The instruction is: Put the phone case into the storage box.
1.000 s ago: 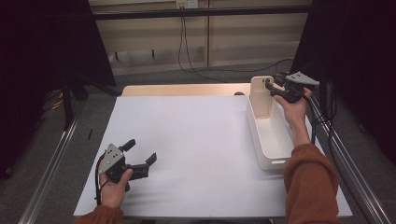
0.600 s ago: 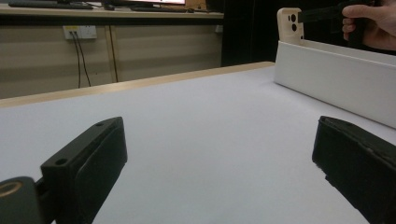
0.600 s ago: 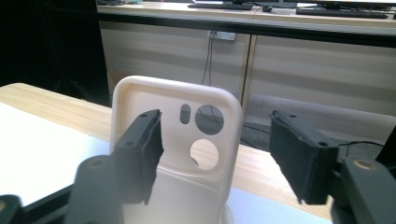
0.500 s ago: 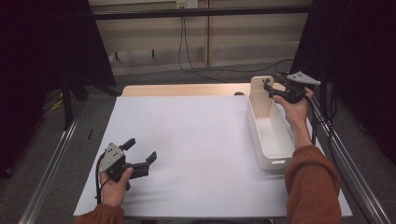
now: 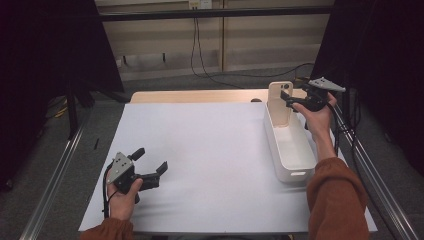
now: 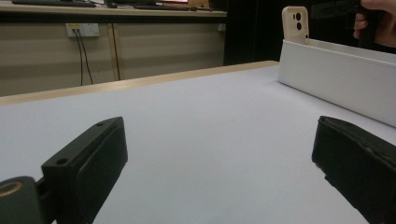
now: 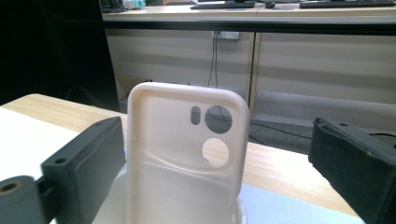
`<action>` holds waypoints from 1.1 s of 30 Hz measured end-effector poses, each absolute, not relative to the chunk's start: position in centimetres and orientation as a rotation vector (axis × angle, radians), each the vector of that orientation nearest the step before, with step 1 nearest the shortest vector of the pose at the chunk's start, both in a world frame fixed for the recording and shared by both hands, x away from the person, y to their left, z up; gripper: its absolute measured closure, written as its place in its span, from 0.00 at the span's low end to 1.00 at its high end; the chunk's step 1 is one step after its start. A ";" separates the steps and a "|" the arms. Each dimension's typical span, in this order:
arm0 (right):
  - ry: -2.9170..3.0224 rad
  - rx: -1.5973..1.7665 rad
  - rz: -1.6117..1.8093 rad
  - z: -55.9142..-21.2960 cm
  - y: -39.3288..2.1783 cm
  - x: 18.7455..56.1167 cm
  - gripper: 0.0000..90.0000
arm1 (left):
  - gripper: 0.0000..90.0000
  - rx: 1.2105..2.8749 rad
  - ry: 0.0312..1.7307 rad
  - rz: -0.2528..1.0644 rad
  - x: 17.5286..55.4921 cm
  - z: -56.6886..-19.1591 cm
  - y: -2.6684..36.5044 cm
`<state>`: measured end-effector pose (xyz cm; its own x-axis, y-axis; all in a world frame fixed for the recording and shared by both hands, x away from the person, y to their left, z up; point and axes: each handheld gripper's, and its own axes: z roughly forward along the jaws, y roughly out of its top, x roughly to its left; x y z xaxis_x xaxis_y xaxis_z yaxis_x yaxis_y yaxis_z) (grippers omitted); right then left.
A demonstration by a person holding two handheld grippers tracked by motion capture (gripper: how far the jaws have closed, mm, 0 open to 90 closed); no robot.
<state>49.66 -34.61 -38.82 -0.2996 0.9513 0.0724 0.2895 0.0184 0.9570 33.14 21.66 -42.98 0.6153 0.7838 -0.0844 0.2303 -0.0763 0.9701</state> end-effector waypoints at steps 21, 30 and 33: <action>1.623 1.261 1.342 -37.6 -34.5 47.6 0.01 | 0.04 1.618 0.852 0.568 33.0 -42.9 21.8; 1.613 1.253 1.350 -37.5 -34.6 46.8 0.01 | 0.04 1.620 0.851 0.569 33.0 -42.9 21.8; 1.617 1.245 1.348 -37.5 -34.5 46.4 0.01 | 0.04 1.617 0.853 0.572 33.0 -42.8 21.8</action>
